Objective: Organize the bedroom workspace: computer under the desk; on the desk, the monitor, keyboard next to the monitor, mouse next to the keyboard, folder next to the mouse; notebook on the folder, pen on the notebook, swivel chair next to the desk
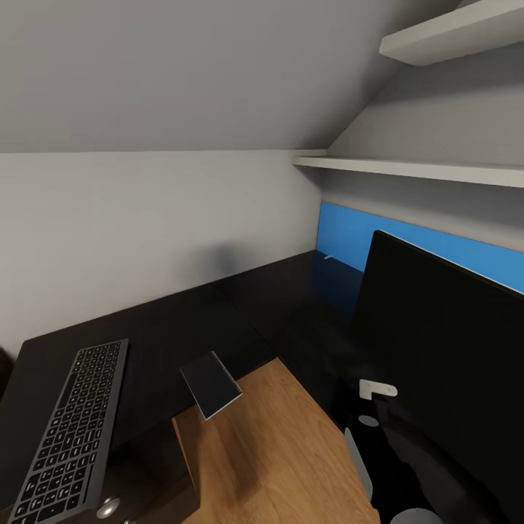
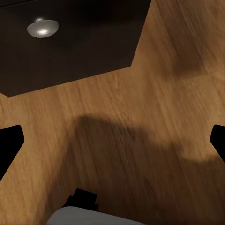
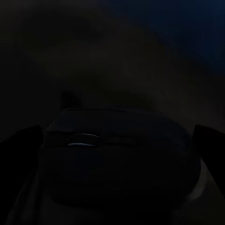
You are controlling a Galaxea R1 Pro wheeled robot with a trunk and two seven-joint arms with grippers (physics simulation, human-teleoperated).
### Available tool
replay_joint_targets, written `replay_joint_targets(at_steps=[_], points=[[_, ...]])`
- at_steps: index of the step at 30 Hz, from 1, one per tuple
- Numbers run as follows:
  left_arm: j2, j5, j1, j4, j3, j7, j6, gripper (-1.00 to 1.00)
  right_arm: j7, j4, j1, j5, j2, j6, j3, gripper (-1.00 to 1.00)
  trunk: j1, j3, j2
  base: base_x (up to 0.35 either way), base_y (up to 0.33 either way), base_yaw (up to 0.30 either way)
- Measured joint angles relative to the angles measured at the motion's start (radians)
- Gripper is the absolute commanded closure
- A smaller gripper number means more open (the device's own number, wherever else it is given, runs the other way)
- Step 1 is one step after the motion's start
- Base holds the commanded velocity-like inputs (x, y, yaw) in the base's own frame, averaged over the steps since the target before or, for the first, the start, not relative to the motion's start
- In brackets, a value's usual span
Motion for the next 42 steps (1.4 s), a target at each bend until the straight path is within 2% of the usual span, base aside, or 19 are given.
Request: replay_joint_targets(at_steps=[18,26,34,42], points=[[0.0,0.0,0.0,0.0,0.0,0.0,0.0,-1.0,0.001,-0.002,0.0,-0.001,0.001,0.0,0.0,1.0,0.0,-0.001,0.0,0.0,0.0,0.031],[0.0,0.0,0.0,0.0,0.0,0.0,0.0,-1.0,-0.002,-0.004,-0.001,0.018,0.011,0.003,0.0,1.0,0.0,-0.008,0.0,0.0,0.0,0.141],[0.0,0.0,0.0,0.0,-0.001,0.0,0.0,-1.0,-0.001,-0.02,0.0,0.017,0.014,0.003,-0.001,1.0,0.0,-0.018,0.0,0.0,0.0,0.161],[0.002,0.001,0.0,0.0,0.0,0.0,-0.001,-1.0,-0.001,-0.023,0.0,0.016,0.014,0.003,-0.001,1.0,-0.001,-0.02,0.0,0.095,0.03,0.029]])
